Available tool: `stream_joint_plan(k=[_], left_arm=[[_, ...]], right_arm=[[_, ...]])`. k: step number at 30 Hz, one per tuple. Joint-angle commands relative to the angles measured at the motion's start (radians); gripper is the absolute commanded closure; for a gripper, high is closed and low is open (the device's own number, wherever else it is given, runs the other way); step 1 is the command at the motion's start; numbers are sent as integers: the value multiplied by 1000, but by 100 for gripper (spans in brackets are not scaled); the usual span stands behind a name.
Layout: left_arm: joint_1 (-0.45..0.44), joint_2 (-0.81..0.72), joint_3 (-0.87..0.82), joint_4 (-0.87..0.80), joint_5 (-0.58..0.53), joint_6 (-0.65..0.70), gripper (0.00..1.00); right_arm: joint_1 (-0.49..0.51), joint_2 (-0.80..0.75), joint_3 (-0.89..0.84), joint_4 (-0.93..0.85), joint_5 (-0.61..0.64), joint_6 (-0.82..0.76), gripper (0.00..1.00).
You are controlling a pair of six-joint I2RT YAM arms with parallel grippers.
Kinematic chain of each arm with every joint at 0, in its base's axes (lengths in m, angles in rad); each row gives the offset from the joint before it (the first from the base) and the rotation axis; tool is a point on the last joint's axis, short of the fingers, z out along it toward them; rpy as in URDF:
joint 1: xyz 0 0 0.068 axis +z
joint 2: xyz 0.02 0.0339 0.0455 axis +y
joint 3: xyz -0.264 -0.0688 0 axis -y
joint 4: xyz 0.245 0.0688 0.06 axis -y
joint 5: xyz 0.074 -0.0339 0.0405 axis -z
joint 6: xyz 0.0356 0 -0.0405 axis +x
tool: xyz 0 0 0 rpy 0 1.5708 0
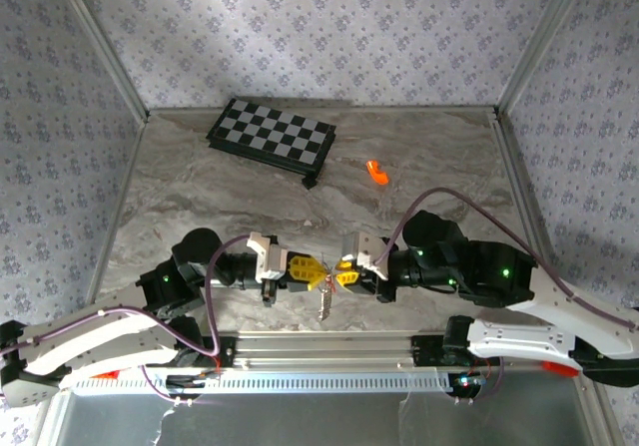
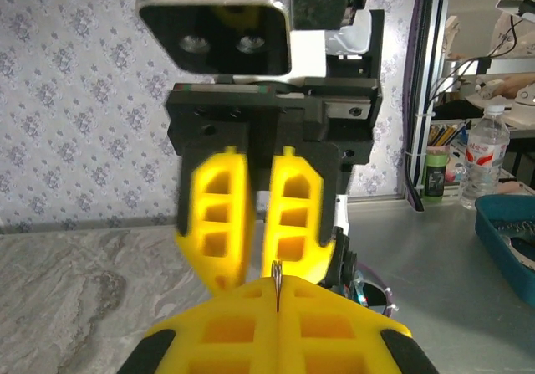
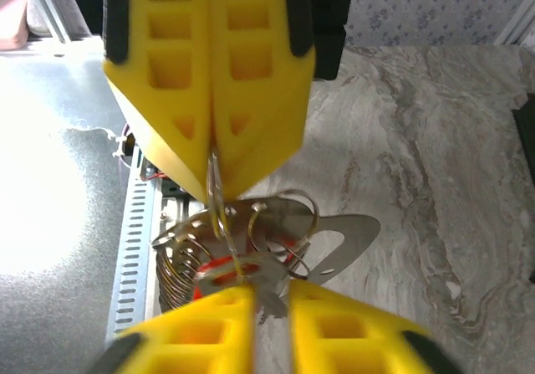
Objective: Put the keys on the keyring
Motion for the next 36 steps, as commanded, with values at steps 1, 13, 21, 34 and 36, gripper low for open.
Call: stream_joint_plan(k=[1,13,21,34,36], left_arm=[[-11,-31,18,88,8,-15,100],[-12,-17,-8,143,13,-42,100],[-12,-4,-12,161,8,-47,100],[-12,-11,-16,155,0,-45,100],[-12,-13,-16,154,-3,-46,100]], right_arm=[[0,-47,-20,17,4,19,67],[2,-109,-90,234,-81,30,56],[3,-73,-110,290,-121,19,61],[2,-82,-149,351,-136,36,77],[2,-88,-151,354,-138,37,77]])
